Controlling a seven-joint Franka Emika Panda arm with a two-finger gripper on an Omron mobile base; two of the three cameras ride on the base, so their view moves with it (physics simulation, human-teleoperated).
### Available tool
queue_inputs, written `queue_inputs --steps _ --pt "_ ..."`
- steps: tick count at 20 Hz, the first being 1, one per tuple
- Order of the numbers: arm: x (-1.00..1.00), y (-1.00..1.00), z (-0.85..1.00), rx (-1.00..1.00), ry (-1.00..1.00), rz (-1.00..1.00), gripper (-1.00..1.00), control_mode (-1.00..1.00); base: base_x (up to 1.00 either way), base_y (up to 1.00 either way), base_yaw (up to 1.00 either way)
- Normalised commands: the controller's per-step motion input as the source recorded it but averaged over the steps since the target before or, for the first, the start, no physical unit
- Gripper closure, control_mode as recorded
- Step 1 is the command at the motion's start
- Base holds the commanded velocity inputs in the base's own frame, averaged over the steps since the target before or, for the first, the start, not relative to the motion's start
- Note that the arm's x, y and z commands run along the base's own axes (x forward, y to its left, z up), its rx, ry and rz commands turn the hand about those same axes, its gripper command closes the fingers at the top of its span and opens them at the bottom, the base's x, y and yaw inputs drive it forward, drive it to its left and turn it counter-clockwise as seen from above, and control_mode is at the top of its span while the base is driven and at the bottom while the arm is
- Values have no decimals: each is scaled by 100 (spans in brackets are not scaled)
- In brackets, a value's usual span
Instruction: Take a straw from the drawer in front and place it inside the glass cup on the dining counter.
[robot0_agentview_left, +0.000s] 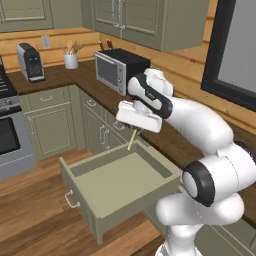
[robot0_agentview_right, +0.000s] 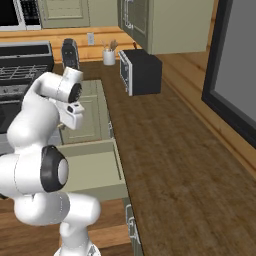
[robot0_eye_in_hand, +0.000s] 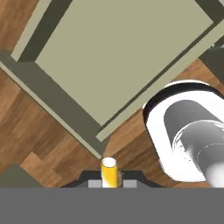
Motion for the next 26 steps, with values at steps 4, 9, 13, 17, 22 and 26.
queue_inputs --steps 4,9,13,17,22,26 --pt "-58 -19 87 -15 38 3 100 -100 0 0 0" --pt "-44 -31 51 -23 10 11 100 -100 0 0 0" --pt "-2 -42 12 -17 -11 18 100 -100 0 0 0" --pt "-4 -45 -1 -3 -19 18 100 -100 0 0 0" --pt "-24 -40 -18 0 -16 15 100 -100 0 0 0" --pt "0 0 0 0 0 0 100 100 -78 -4 10"
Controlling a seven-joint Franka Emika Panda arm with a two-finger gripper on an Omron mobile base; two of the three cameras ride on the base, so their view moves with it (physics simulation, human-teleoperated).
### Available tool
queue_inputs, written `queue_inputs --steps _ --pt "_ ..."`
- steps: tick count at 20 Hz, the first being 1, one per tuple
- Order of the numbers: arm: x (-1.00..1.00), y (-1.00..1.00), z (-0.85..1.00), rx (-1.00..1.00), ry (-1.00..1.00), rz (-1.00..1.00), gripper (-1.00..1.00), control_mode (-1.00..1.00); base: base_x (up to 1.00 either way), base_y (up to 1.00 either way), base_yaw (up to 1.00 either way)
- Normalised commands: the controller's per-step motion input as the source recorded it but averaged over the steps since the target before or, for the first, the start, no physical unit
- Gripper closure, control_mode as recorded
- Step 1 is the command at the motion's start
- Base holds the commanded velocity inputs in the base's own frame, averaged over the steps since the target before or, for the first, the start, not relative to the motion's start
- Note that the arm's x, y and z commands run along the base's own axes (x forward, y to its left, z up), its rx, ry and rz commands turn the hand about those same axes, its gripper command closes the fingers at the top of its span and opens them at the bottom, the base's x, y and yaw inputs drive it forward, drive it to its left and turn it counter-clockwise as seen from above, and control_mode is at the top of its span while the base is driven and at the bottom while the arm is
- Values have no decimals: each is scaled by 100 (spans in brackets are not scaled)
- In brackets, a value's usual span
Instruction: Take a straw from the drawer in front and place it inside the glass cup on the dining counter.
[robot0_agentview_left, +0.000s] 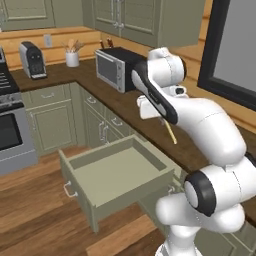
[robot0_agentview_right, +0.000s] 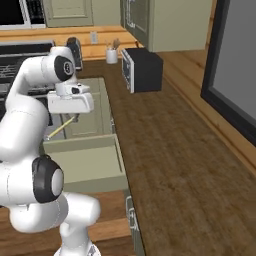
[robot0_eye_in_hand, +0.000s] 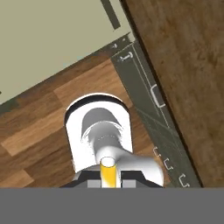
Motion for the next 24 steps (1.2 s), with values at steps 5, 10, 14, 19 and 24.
queue_inputs --steps 5,10,14,19,24 --pt "0 0 0 0 0 0 100 100 -100 7 6" --pt "0 0 0 0 0 0 100 100 -95 60 15" --pt "0 0 0 0 0 0 100 100 -52 97 65" --pt "0 0 0 0 0 0 100 100 -22 89 77" --pt "0 0 0 0 0 0 100 100 -4 74 75"
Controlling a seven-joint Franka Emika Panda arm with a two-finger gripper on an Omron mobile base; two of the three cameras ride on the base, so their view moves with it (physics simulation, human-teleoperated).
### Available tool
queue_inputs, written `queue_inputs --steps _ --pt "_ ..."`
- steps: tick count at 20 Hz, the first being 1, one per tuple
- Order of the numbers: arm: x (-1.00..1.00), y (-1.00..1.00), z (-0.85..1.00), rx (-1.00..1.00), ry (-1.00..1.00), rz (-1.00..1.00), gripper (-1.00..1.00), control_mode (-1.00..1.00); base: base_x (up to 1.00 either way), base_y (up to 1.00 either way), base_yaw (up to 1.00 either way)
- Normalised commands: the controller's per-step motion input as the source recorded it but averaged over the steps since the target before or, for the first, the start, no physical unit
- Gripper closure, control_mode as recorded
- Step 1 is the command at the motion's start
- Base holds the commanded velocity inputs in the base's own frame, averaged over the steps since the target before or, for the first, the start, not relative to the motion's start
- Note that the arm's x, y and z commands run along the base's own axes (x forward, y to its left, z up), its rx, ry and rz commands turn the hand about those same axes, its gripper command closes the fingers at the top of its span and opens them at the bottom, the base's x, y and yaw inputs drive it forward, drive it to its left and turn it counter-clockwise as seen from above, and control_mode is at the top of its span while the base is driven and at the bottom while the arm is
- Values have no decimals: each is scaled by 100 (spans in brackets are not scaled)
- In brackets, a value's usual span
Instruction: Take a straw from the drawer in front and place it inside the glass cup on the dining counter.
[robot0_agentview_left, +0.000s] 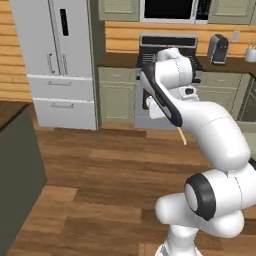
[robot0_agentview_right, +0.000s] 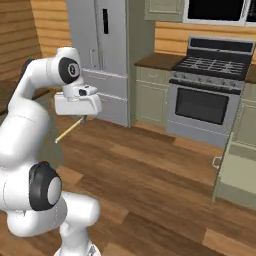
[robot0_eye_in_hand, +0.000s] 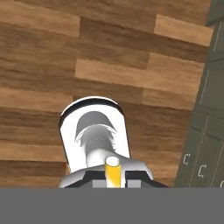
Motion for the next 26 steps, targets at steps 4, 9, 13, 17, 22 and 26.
queue_inputs --steps 4,9,13,17,22,26 --pt "0 0 0 0 0 0 100 100 0 63 71" --pt "0 0 0 0 0 0 100 100 0 64 69" --pt "0 0 0 0 0 0 100 100 1 34 63" --pt "0 0 0 0 0 0 100 100 49 2 45" --pt "0 0 0 0 0 0 100 100 97 -12 23" --pt "0 0 0 0 0 0 100 100 100 -39 14"
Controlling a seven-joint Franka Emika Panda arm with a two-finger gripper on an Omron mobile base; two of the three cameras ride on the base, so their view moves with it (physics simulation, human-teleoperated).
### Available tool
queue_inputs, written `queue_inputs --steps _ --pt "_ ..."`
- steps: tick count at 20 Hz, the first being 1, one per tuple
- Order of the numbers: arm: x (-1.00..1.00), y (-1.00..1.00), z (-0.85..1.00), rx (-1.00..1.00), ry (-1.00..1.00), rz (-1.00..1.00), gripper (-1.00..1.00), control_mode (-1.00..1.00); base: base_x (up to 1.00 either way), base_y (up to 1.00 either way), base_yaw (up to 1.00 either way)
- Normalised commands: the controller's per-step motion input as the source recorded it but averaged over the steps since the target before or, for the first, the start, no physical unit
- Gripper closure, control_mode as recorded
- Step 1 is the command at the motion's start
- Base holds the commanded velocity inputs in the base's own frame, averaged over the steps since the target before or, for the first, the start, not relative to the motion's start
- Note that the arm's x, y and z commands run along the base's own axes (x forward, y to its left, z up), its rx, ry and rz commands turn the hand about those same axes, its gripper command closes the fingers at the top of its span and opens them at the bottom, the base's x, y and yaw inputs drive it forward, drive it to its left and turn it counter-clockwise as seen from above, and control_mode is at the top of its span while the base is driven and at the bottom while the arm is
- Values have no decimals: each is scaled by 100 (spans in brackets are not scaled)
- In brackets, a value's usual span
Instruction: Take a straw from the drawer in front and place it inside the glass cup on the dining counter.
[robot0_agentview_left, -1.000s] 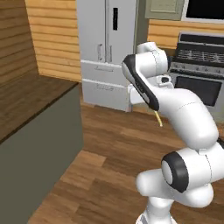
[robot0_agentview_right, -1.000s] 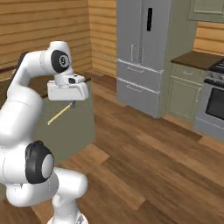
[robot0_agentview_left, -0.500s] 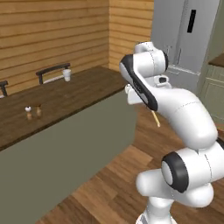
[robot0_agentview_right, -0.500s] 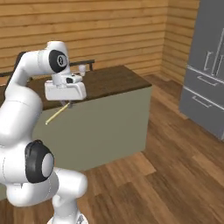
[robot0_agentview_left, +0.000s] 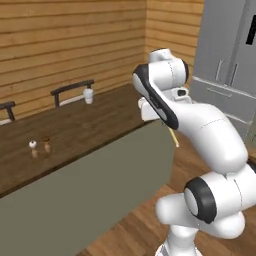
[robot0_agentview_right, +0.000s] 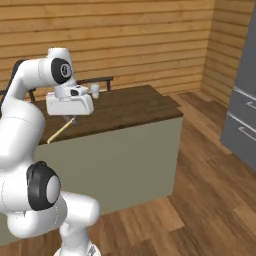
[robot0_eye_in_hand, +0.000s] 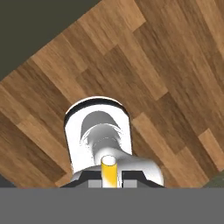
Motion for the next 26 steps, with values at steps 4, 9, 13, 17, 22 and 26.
queue_inputs --steps 4,9,13,17,22,26 --pt "0 0 0 0 0 0 100 100 96 -74 18" --pt "0 0 0 0 0 0 100 100 76 -100 30" --pt "0 0 0 0 0 0 100 100 62 -100 35" --pt "0 0 0 0 0 0 100 100 60 -100 36" --pt "0 0 0 0 0 0 100 100 57 -100 38" --pt "0 0 0 0 0 0 100 100 57 -100 38"
